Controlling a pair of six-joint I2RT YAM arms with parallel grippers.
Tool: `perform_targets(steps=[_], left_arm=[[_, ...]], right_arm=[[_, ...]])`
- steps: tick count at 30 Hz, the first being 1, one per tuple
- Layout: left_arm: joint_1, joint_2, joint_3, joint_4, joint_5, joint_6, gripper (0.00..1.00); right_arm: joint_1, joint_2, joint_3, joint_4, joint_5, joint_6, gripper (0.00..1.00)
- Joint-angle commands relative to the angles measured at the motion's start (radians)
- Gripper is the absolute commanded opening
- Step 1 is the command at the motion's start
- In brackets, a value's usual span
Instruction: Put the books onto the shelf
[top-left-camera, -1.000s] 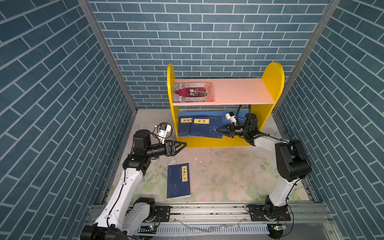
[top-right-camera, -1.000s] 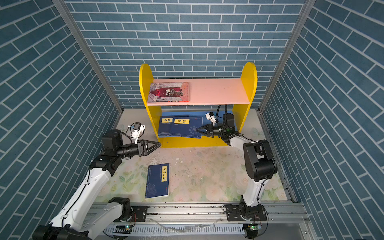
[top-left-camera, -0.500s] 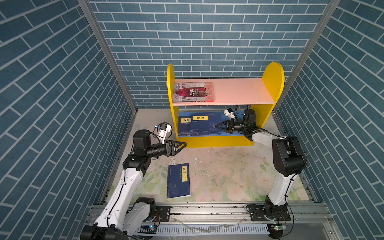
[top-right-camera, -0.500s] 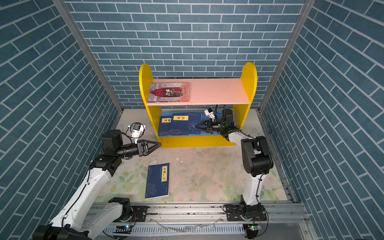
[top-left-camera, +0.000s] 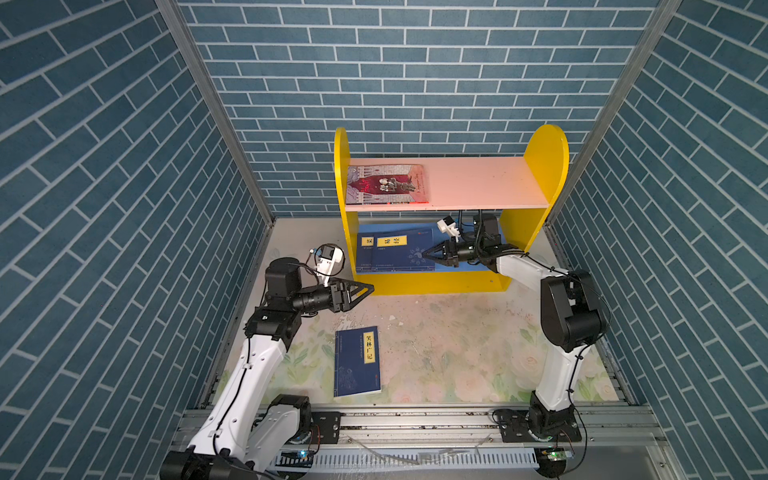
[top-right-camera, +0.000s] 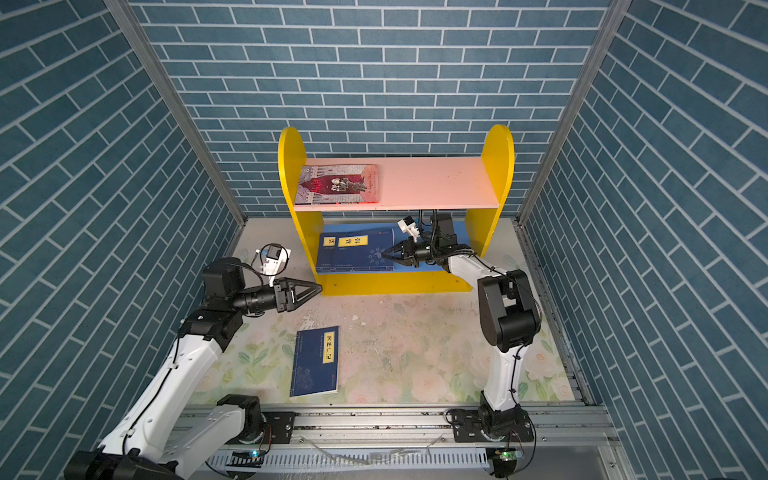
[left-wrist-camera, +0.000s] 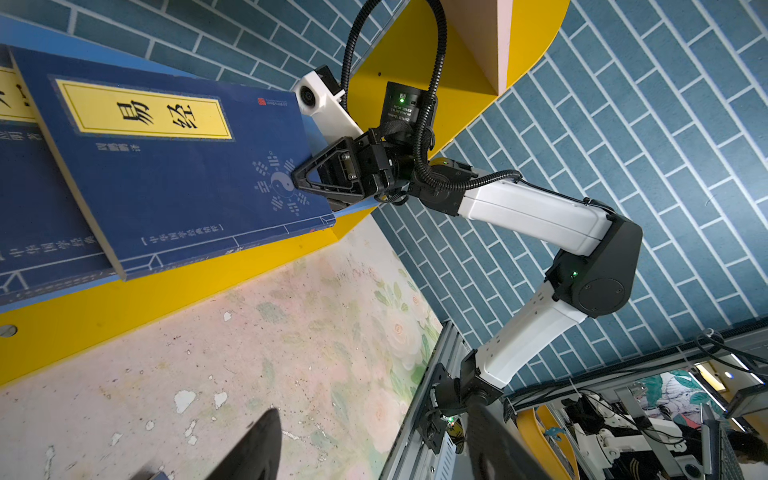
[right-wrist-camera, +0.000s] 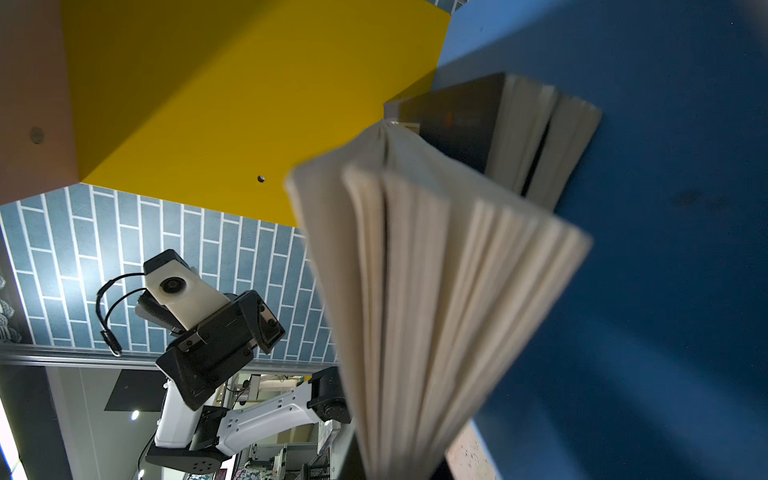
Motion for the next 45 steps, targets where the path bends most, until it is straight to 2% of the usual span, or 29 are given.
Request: perform_targets(steps=[1,4,6,11,17,21,25,28,38,45], left_arm=[[0.005,-0.001,0.014,0.033,0.020,0.011,0.72],[0.005,-0.004,0.012,0.034,0.020,0.010,0.72],[0.005,-0.006,0.010,0.036,0.019,0.009,0.72],[0.005,-0.008,0.007,0.045,0.017,0.002,0.72],[0.005,-0.016,-0.003,0.064,0.020,-0.013,0.73],[0.005,-0.021,-0.007,0.067,0.022,-0.014,0.73],[0.005,-0.022,-0.014,0.069,0.022,-0.012,0.73],[0.005,-0.025,-0.016,0.071,0.023,-0.011,0.73],[0.005,-0.024,-0.015,0.074,0.023,-0.013,0.73],[0.005,-0.025,-0.016,0.075,0.023,-0.012,0.73]], right_arm=[[0.002,0.016,0.038,-0.047,0.019,-0.072,0.00],[0.009,0.030,0.049,-0.048,0.042,-0.071,0.01],[0.012,0.035,0.054,-0.041,0.065,-0.063,0.05],[0.022,0.032,0.055,-0.014,0.119,-0.042,0.06],[0.032,0.055,0.094,-0.041,0.115,-0.049,0.06],[0.039,0.073,0.132,-0.105,0.109,-0.091,0.06],[0.056,0.102,0.209,-0.293,0.139,-0.220,0.07],[0.064,0.112,0.231,-0.354,0.156,-0.268,0.07],[0.077,0.103,0.216,-0.317,0.189,-0.248,0.07],[0.085,0.103,0.210,-0.263,0.233,-0.185,0.06]])
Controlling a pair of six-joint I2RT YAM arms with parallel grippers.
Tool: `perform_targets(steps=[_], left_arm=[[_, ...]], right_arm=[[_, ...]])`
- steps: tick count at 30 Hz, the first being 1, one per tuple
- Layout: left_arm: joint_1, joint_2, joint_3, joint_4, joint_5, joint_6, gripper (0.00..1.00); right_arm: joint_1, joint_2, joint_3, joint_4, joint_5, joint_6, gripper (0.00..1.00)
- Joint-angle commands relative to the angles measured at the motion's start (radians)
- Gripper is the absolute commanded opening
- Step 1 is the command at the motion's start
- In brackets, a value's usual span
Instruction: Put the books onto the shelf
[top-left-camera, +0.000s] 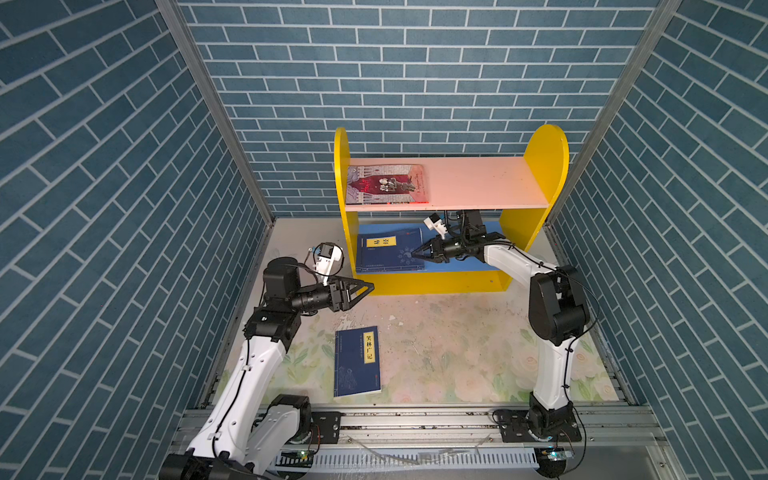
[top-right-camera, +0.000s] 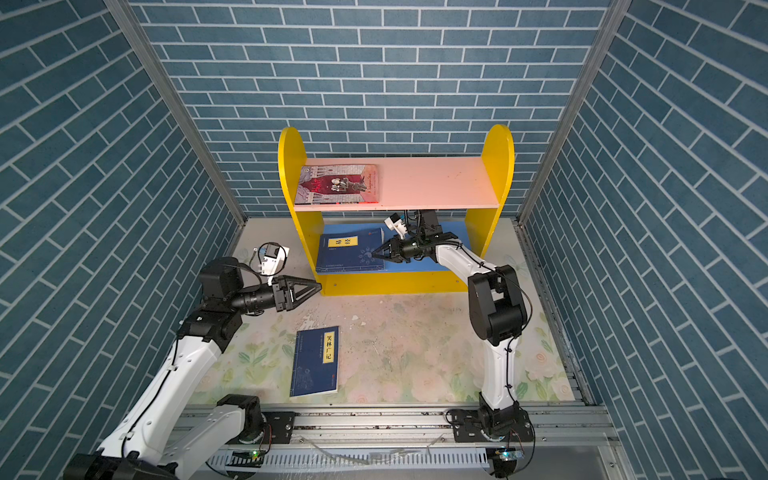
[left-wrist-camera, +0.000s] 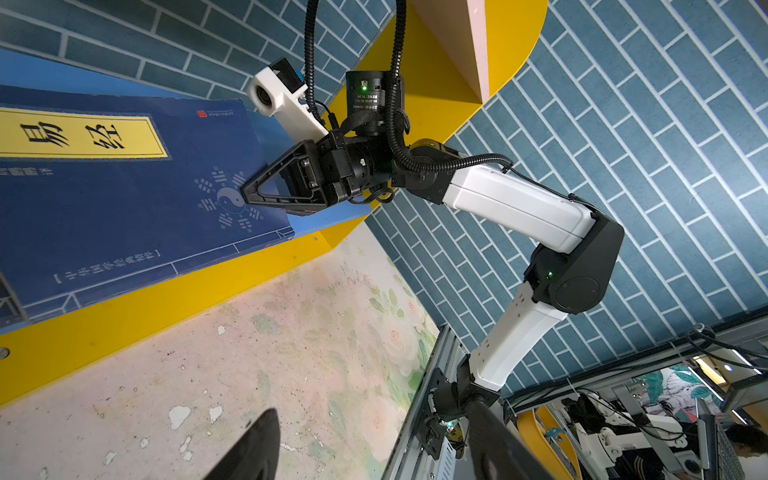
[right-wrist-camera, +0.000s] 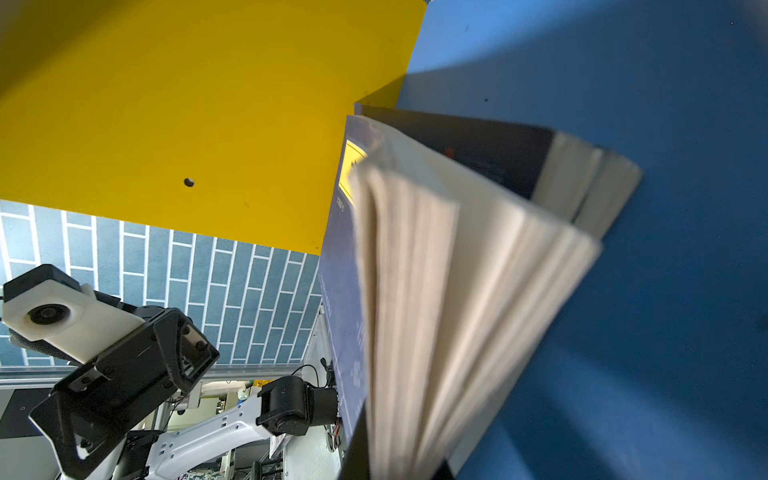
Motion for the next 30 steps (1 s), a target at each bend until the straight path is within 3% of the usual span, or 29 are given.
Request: perform_targets(steps=[1,21,27,30], left_arm=[[0.005,-0.015,-0.015,0.031,0.012,0.007,0.73],[0.005,-0.014,-0.016,0.040,0.014,0.003,0.73],[0.005,-0.013,-0.014,0.041,0.014,0.001,0.73],[0.005,-0.011,-0.012,0.039,0.014,0.001,0.73]], right_arm=[[0.008,0.012,-0.003,0.005,0.080,0.010,0.06],[0.024,0.013,-0.003,0.033,0.154,0.046,0.05],[0.026,0.025,0.014,0.019,0.147,0.041,0.09],[0.024,0.029,0.018,0.014,0.149,0.035,0.16]])
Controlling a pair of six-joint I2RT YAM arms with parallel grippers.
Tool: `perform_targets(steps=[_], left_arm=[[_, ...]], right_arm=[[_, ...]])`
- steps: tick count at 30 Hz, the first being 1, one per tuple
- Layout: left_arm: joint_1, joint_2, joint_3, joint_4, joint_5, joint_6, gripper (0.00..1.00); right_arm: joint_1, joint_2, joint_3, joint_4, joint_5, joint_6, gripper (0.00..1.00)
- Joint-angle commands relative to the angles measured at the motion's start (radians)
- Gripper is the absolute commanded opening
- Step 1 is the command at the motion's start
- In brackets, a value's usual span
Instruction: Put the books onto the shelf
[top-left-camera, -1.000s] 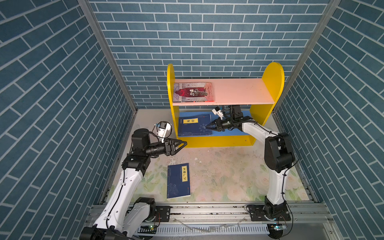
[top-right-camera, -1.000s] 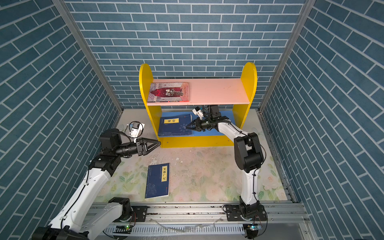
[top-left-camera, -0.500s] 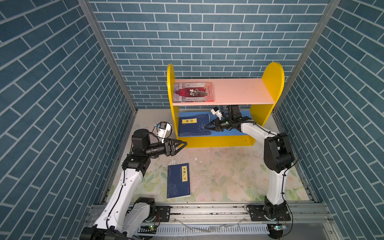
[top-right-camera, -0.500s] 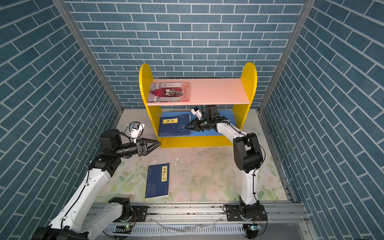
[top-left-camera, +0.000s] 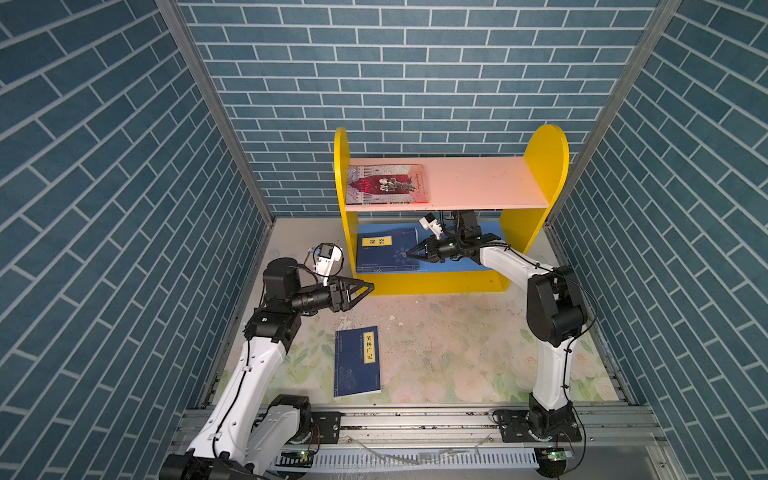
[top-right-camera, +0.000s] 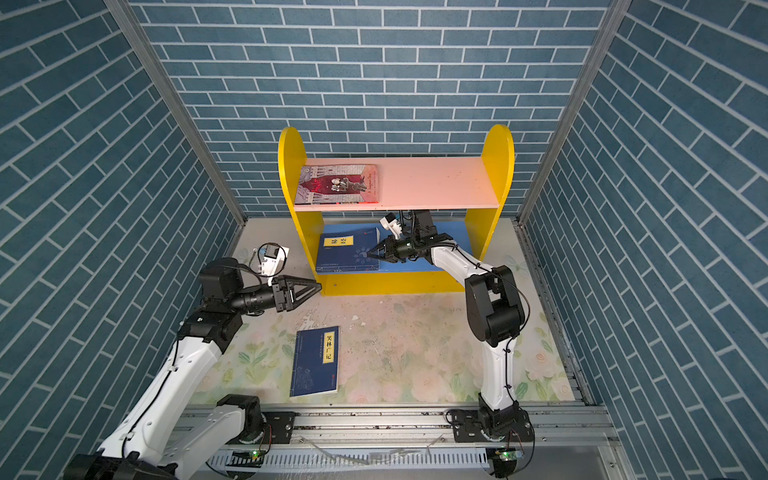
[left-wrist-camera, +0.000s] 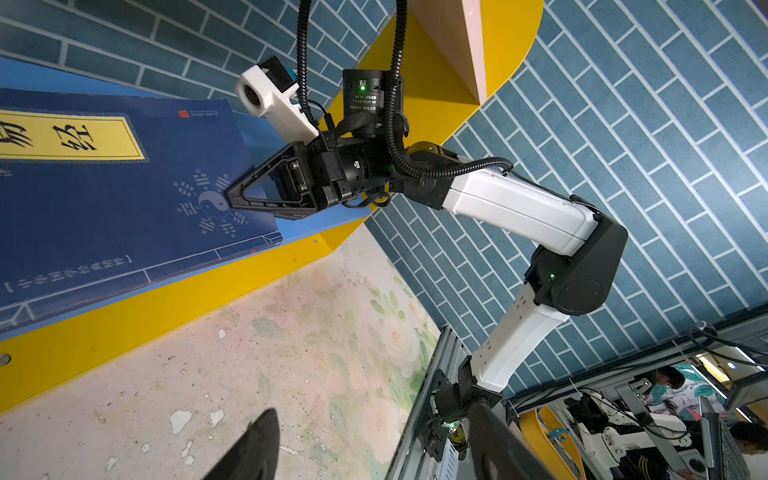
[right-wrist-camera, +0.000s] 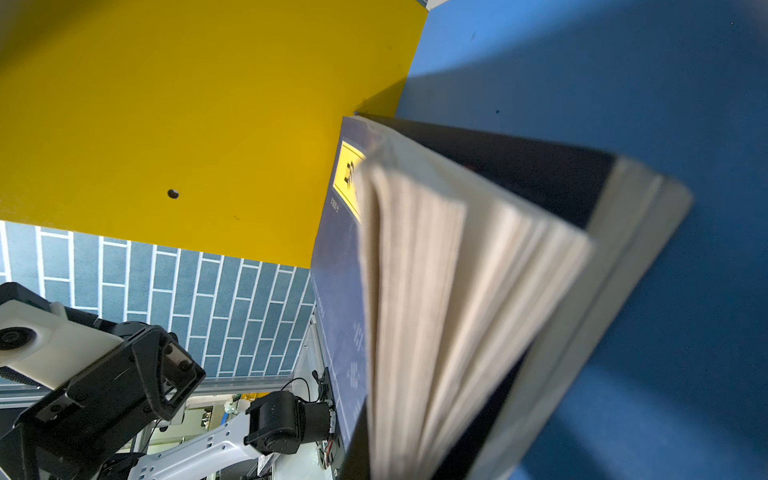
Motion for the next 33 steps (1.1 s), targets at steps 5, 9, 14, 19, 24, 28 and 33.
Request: perform_targets(steps=[5,9,14,19,24,28,33], left_arm=[[0.005,-0.009,-0.004,0.015,0.015,0.003,0.73],[0.005,-0.008,-0.005,0.016,0.015,0.004,0.73],[0.005,-0.012,-0.008,0.015,0.013,0.006,0.73],[0.005,-0.014,-0.009,0.013,0.015,0.007,0.73],[0.005,-0.018,-0.011,0.009,0.016,0.009,0.73],[0.005,-0.019,-0.012,0.009,0.015,0.010,0.73],[0.006,-0.023,-0.015,0.007,0.015,0.010,0.73]], right_arm=[[0.000,0.009,0.010,-0.023,0.097,-0.012,0.27],[-0.001,-0.015,0.009,-0.041,0.120,-0.033,0.31],[-0.001,-0.031,0.012,-0.064,0.129,-0.057,0.33],[-0.004,-0.047,0.000,-0.063,0.151,-0.066,0.34],[-0.006,-0.067,-0.005,-0.057,0.160,-0.072,0.35],[-0.015,-0.084,-0.015,-0.057,0.170,-0.076,0.35],[-0.027,-0.110,-0.050,-0.028,0.182,-0.070,0.35]])
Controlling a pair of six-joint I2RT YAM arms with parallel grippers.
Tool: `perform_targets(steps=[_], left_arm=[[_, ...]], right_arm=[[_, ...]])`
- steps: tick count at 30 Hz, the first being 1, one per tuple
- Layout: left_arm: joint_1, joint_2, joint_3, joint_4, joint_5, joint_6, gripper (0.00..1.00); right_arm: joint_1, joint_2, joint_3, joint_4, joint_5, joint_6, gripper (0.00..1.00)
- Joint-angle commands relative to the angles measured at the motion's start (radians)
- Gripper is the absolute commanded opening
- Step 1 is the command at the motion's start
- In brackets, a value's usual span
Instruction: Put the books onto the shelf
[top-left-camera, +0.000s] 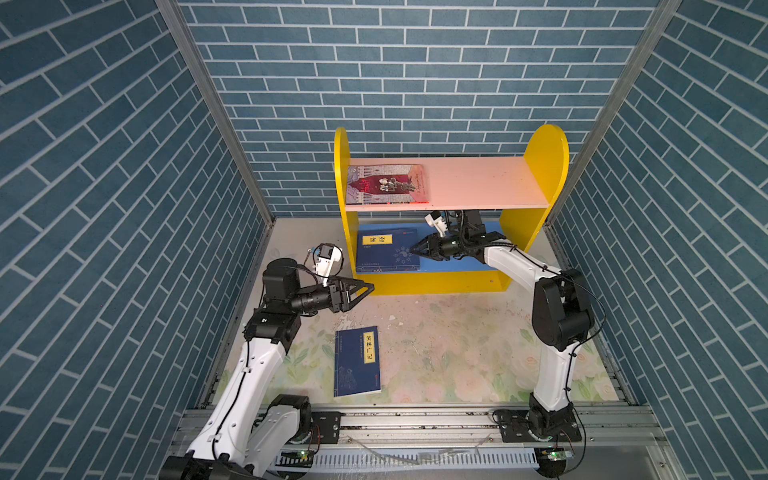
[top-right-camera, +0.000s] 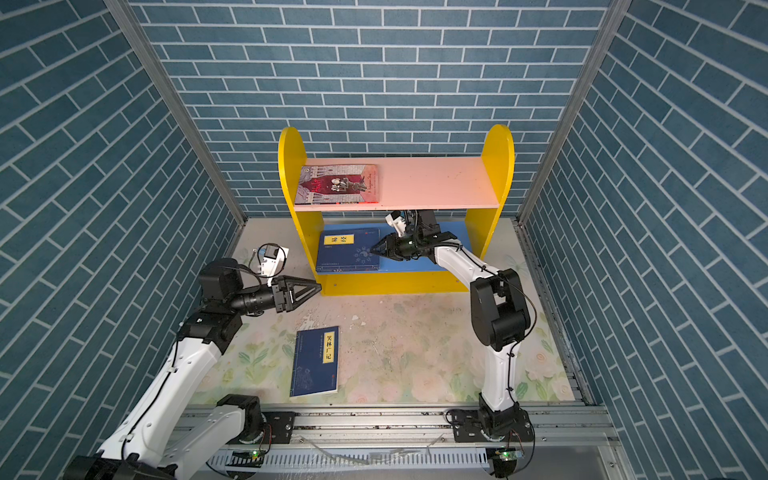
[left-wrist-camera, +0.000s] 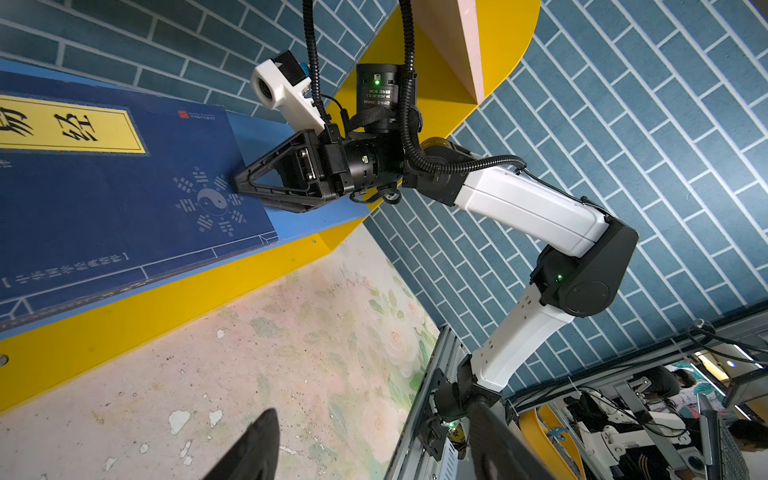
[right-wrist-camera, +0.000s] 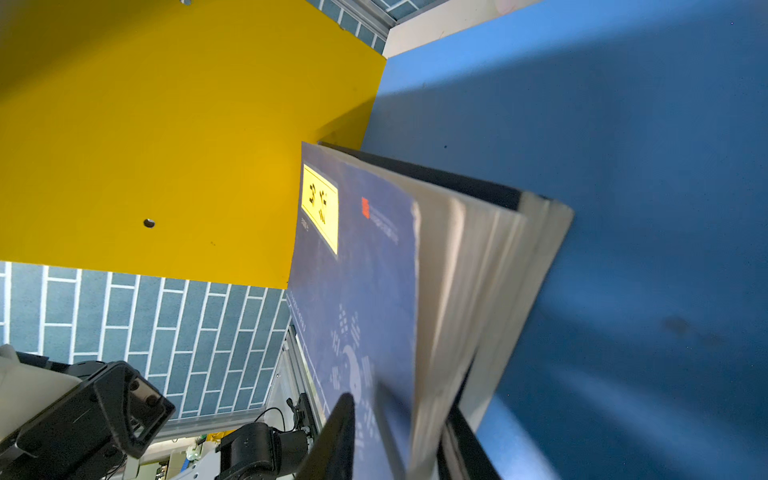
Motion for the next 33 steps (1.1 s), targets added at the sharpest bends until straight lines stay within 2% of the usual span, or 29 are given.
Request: perform_targets(steps=[1,6,12,19,23,26,33], left_arm=[[0.006,-0.016,-0.011,0.007,0.011,0.010,0.73],[0.006,-0.013,-0.008,0.000,0.007,0.019,0.73],[0.006,-0.011,0.014,-0.088,-0.047,0.109,0.73],[0.006,-0.011,0.115,-0.341,-0.231,0.400,0.72],[0.006,-0.017,0.143,-0.406,-0.372,0.516,0.72],[0.006,-0.021,0.115,-0.377,-0.492,0.539,0.73],[0.006,-0.005,0.049,-0.302,-0.616,0.579,0.72]], right_arm=[[-0.016,-0.053,-0.031,0.021,0.045,-0.061,0.35],[-0.016,-0.064,-0.045,0.051,0.029,-0.039,0.35],[-0.016,-0.084,-0.080,0.095,0.019,-0.015,0.32],[-0.017,-0.130,-0.128,0.185,-0.010,0.040,0.30],[-0.016,-0.163,-0.175,0.247,-0.027,0.080,0.28],[-0.016,-0.176,-0.191,0.258,-0.036,0.091,0.28],[-0.016,-0.157,-0.193,0.263,-0.036,0.097,0.26]])
